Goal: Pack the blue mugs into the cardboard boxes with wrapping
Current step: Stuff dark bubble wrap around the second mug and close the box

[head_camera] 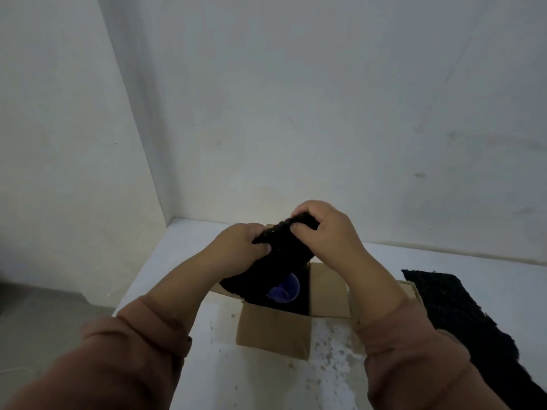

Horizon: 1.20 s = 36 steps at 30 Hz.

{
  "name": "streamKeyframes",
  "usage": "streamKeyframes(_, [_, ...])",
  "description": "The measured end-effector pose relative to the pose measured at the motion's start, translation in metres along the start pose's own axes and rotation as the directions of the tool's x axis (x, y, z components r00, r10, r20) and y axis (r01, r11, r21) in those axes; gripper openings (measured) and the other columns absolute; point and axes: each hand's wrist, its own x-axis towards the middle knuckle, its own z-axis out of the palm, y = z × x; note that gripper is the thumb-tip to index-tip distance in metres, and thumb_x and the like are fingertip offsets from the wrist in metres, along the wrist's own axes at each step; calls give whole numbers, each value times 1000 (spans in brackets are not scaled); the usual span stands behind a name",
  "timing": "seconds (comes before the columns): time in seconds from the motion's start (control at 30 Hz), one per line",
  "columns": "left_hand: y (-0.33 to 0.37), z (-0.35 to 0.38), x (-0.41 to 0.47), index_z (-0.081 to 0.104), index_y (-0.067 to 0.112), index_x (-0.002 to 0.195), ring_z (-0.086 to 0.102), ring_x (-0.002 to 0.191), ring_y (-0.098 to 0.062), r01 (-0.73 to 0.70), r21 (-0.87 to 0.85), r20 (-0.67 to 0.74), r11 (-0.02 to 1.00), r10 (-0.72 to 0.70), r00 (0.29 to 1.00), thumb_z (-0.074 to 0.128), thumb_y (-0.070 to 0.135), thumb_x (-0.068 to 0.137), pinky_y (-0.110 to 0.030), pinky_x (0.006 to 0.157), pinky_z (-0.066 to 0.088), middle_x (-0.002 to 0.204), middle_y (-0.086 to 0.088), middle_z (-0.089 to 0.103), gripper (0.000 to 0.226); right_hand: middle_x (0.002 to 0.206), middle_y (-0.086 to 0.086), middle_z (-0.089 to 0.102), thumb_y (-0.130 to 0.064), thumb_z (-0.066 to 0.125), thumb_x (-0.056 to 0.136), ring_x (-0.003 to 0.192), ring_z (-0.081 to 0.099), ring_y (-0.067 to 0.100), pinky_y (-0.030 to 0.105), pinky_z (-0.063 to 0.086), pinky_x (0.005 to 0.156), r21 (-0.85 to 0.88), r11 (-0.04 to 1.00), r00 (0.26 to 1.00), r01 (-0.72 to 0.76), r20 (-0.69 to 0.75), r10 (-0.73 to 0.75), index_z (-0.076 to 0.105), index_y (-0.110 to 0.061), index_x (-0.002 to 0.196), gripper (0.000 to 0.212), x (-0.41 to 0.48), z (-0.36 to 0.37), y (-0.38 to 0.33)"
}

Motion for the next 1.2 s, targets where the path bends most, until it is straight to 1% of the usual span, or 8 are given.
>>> streamKeyframes(0.1, [-10,-1,0,65,12,98,67,91,-24,114,-455,-8,883,-132,991,58,16,91,-32,79,51,97,-10,71,11,122,-7,45,-29,67,83,113,47,9,25,38,90,231,948,958,-220,-132,255,44,-22,132,54,1,8,13])
streamKeyframes(0.3, [-42,16,-1,61,7,118,63,110,-29,307,-827,237,470,-203,950,54,10,94,-41,93,51,118,-13,68,26,120,13,65,-10,70,79,111,61,30,47,47,98,622,418,747,-662,504,433,60,-8,119,41,-26,45,40])
streamKeyframes(0.43, [-61,23,-5,66,13,113,64,107,-28,361,-814,315,454,-177,933,49,6,94,-41,84,54,114,-9,70,26,110,15,68,2,62,83,106,63,33,50,48,98,628,469,777,-621,413,476,70,-12,95,20,-30,53,46])
streamKeyframes(0.6, [-77,25,-15,72,13,81,63,79,-22,421,-853,406,308,-114,907,40,13,86,-29,64,51,88,-10,69,33,99,10,70,6,32,91,96,65,29,42,57,82,440,628,763,-642,453,462,74,-17,65,54,-39,48,45])
streamKeyframes(0.8, [-82,40,-17,61,7,98,60,104,-28,474,-604,471,641,-193,861,66,1,80,-36,82,51,101,-14,65,19,113,11,62,-1,42,88,104,57,24,43,49,91,417,624,736,-661,522,430,71,-15,91,33,-47,43,49])
streamKeyframes(0.97, [-73,44,-11,62,12,109,60,107,-30,394,-774,330,496,-215,919,58,-3,87,-38,80,54,114,-12,64,28,116,9,61,-6,69,81,101,61,24,35,58,75,447,540,697,-713,535,478,54,-14,119,42,-43,52,56])
streamKeyframes(1.07, [-66,38,-8,59,16,115,63,101,-27,348,-833,326,431,-125,937,51,-7,88,-32,66,58,112,-8,64,36,105,13,66,1,66,82,85,66,25,28,57,51,524,548,758,-652,424,496,59,-6,110,30,-33,50,54])
streamKeyframes(1.2, [-60,29,-1,63,8,88,64,81,-26,310,-867,268,391,-160,950,40,-13,91,-24,51,57,95,-13,63,32,87,13,69,15,55,83,81,66,27,30,58,57,588,601,841,-540,366,398,71,-9,83,30,-19,40,52])
